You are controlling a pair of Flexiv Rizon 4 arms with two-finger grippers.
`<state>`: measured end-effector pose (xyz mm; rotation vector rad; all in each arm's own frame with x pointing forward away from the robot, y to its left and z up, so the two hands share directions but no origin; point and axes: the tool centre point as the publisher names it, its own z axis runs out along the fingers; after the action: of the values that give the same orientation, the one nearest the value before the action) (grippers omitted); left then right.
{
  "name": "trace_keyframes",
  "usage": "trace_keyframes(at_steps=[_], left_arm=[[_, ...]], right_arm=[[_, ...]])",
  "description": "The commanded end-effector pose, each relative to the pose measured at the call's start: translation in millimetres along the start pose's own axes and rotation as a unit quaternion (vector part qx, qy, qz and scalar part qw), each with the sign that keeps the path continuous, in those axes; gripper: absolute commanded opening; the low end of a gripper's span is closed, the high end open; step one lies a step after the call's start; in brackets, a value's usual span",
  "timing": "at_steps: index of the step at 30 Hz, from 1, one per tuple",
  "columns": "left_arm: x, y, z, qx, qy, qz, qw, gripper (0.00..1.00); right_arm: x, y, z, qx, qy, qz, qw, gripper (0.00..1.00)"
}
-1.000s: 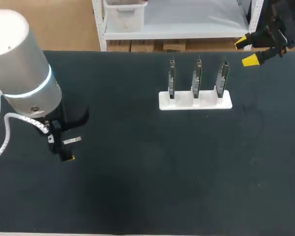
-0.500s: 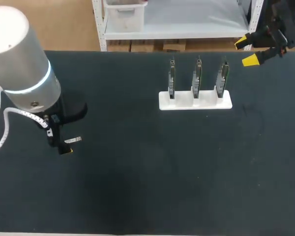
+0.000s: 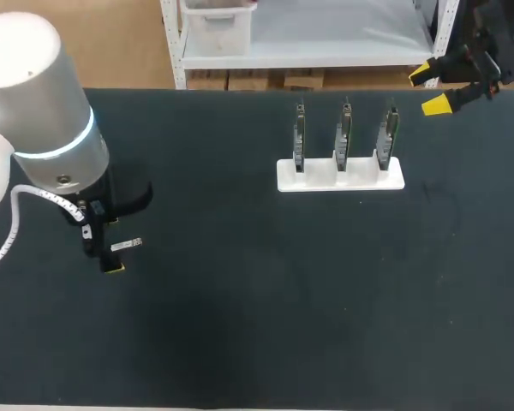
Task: Pick up the optical module with the left hand, and insert it into the network port with the right hand.
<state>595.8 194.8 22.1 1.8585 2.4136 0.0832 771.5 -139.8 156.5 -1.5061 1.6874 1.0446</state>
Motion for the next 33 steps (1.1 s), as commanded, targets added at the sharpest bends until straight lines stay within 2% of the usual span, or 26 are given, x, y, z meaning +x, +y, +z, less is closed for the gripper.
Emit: trace_keyframes(at_steps=[1,16,21,27,33], left_arm=[[3.2,2.0,8.6,0.006,-0.001,-0.004,1.000,1.00],[11.9,-6.0,26.2,0.012,0.008,-0.030,0.999,1.00],[6.0,-2.6,26.2,0.012,0.007,-0.024,1.000,1.00],[7.3,-1.4,29.7,0.021,0.009,-0.009,1.000,1.00],[6.9,-0.6,32.1,0.023,0.007,-0.013,1.000,1.00]], right_arm=[[0.2,2.0,0.0,0.002,0.000,-0.001,1.000,1.00],[0.2,2.0,0.0,0.002,0.000,-0.001,1.000,1.00],[0.2,2.0,0.0,0.002,0.000,-0.001,1.000,1.00],[0.2,2.0,0.0,0.002,0.000,-0.001,1.000,1.00],[0.2,2.0,0.0,0.002,0.000,-0.001,1.000,1.00]])
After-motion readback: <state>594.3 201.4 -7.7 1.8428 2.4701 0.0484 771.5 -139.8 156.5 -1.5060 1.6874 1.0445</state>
